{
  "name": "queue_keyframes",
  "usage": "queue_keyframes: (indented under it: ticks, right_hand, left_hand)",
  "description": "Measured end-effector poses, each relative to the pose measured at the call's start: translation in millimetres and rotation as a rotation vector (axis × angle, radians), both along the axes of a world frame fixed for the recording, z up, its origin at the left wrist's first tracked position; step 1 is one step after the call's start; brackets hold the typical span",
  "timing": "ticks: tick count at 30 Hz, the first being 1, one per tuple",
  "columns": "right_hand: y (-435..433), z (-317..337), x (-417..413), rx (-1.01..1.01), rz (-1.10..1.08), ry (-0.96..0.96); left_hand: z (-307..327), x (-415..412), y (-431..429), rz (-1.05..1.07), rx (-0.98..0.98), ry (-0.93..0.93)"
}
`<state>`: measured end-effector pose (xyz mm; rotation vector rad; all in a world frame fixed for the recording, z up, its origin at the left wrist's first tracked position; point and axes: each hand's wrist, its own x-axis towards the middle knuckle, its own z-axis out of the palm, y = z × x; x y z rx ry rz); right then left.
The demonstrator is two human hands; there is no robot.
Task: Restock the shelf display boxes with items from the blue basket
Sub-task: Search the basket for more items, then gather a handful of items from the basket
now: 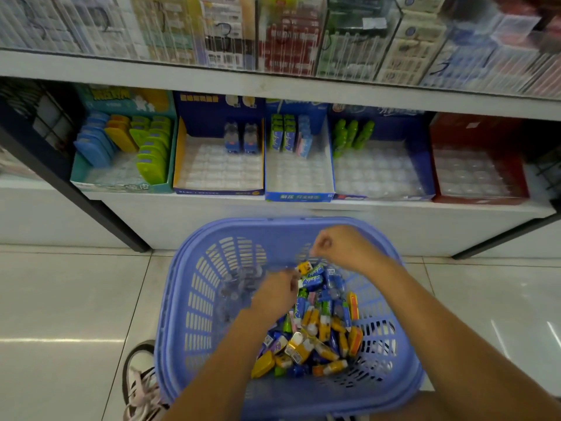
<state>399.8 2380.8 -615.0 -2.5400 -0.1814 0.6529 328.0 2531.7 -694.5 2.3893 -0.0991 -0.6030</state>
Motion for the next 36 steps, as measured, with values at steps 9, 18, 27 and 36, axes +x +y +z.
queue_keyframes:
  ticks: [9, 18, 27, 36]
  right_hand:
    - [-21.5, -125.1, -40.2, -0.522, 0.268, 0.236]
    - [-25.5, -105.7, -16.2, -0.387, 0.443, 0.316]
    - [-26.7, -103.4, -14.9, -0.398, 0.421, 0.365]
    - [-30.4, -138.5, -62.2, -0.907, 0.469, 0.137]
  left_hand:
    - [-65.5, -53.9, -1.6, -0.278, 0.093, 0.492]
    - [-70.5, -34.1, -4.2, 0.191, -0.248, 0.469]
    - [-61.2, -18.0, -10.3, 0.680, -0.602, 0.591]
    - [-33.1, -14.5, 20.4, 0.707, -0.789, 0.693]
